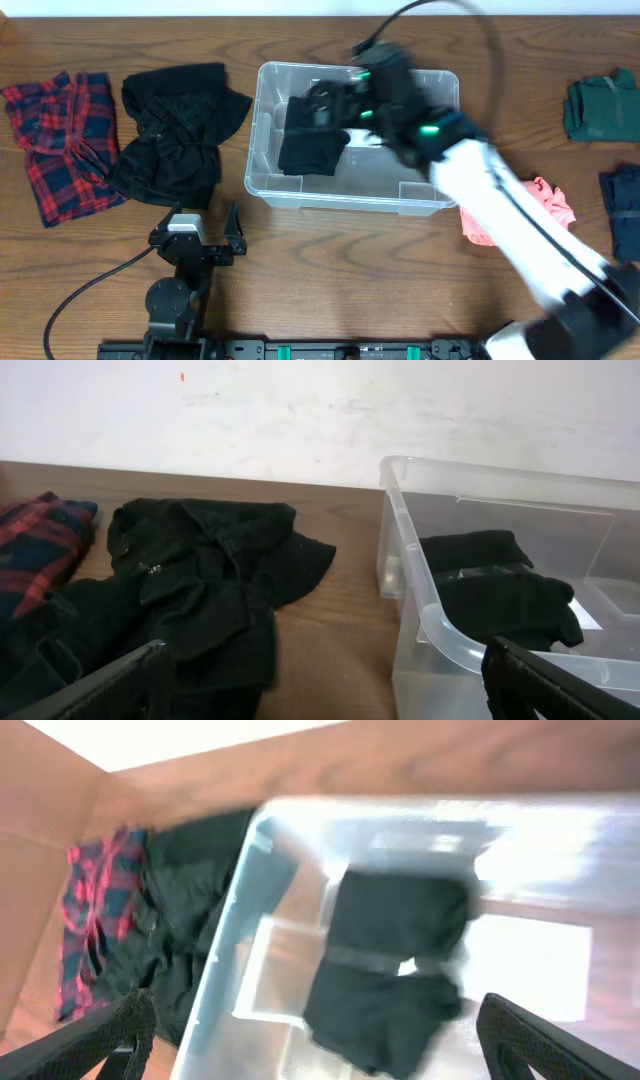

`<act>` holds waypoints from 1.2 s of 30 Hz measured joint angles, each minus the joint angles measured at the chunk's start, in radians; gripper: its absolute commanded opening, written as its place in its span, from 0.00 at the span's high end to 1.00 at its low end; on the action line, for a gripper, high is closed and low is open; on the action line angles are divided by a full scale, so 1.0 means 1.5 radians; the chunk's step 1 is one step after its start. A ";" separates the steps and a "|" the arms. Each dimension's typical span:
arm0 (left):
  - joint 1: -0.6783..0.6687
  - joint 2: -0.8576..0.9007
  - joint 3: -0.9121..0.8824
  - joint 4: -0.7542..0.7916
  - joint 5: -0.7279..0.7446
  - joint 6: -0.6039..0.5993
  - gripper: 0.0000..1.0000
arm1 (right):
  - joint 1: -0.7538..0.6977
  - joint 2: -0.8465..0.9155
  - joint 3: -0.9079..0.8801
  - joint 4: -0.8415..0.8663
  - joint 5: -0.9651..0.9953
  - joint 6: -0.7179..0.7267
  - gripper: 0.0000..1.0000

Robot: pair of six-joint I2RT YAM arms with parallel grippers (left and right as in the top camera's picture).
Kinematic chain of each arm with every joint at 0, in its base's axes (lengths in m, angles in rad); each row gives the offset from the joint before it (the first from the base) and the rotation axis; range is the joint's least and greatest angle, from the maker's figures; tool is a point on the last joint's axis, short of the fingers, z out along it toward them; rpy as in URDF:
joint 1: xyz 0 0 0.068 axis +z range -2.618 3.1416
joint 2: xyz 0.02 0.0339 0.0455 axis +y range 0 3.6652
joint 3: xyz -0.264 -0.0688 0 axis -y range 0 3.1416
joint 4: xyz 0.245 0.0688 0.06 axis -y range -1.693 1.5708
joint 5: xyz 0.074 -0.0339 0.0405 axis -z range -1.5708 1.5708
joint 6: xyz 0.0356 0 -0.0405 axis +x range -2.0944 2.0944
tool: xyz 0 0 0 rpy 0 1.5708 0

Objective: Pack container
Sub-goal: 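Carry the black item into the clear bin and release it, then move the right gripper to the green folded garment and grasp it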

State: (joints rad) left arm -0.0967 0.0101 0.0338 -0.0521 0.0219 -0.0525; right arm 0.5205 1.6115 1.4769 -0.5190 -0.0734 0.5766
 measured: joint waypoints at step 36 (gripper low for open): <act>0.000 0.000 0.000 0.000 0.000 0.000 0.02 | -0.749 0.239 0.002 0.005 0.025 0.004 0.04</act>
State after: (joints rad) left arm -0.0967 0.0105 0.0338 -0.0521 0.0219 -0.0525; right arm -0.6033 1.9697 1.4799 -0.5117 -0.0353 0.5831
